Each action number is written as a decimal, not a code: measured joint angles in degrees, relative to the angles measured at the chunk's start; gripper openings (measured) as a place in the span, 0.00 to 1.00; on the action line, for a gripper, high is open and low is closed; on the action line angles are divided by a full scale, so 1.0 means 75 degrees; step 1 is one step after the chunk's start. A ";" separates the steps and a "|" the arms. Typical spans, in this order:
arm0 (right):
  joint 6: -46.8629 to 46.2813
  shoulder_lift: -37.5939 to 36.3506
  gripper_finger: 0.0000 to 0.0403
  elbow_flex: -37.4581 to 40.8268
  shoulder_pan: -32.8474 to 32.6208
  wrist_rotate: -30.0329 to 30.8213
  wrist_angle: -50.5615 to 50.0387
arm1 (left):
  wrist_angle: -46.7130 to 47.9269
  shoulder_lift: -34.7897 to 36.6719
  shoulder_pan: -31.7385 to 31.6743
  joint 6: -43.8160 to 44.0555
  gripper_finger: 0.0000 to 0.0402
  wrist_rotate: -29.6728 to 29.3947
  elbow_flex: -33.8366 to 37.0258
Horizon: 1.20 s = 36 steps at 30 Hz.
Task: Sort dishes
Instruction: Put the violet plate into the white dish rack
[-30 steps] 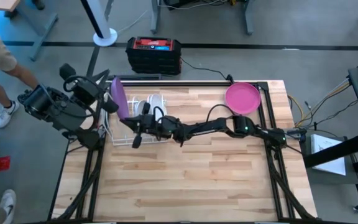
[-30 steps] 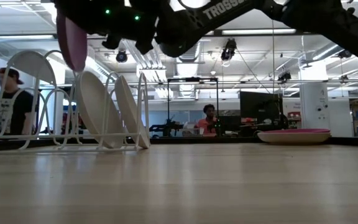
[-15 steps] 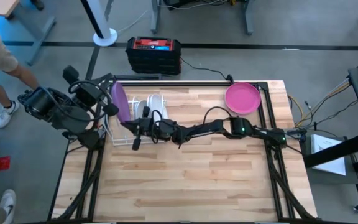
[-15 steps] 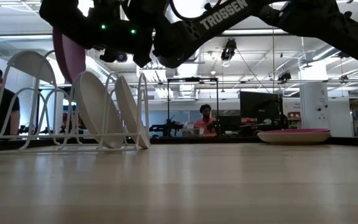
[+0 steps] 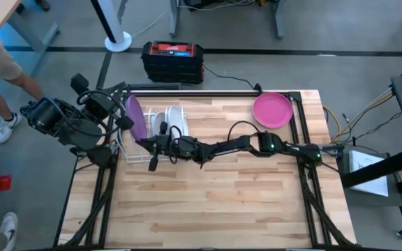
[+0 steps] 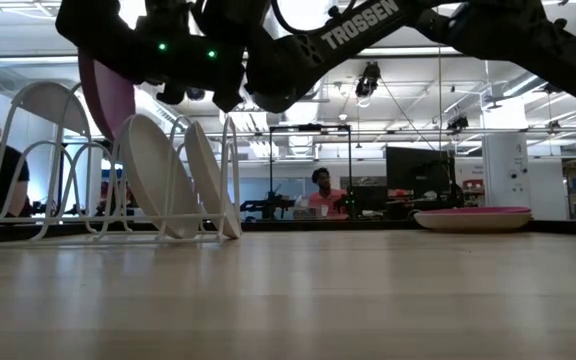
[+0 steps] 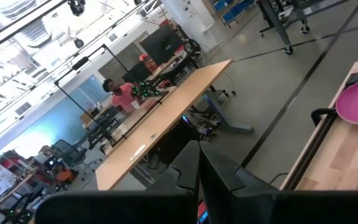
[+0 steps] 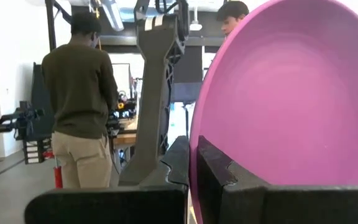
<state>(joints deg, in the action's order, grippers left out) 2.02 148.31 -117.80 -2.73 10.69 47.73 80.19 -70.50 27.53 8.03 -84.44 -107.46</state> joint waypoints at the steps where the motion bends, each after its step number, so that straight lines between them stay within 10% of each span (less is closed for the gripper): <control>1: 0.0005 0.0000 0.00 0.0000 -0.0013 -0.0001 -0.0046 | 0.0001 0.0000 0.0000 0.0000 0.00 0.0000 0.0000; 17: 0.0356 -0.0003 0.00 0.0018 -0.0156 0.0602 -0.1021 | 0.0005 -0.0088 0.0001 0.0110 0.00 0.0288 0.0000; 24: 0.0426 -0.0004 0.00 0.0026 -0.0150 0.0602 -0.1279 | 0.0503 -0.0214 0.0000 0.1456 0.00 0.1802 0.0003; 36: 0.0434 -0.0023 0.00 0.0026 -0.0150 0.0602 -0.1622 | 0.1310 -0.0302 0.0003 0.2737 0.00 0.6765 0.1340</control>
<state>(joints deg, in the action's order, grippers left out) 5.28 148.14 -117.60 -3.86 15.20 35.56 90.02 -72.76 27.55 28.56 -33.71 -97.41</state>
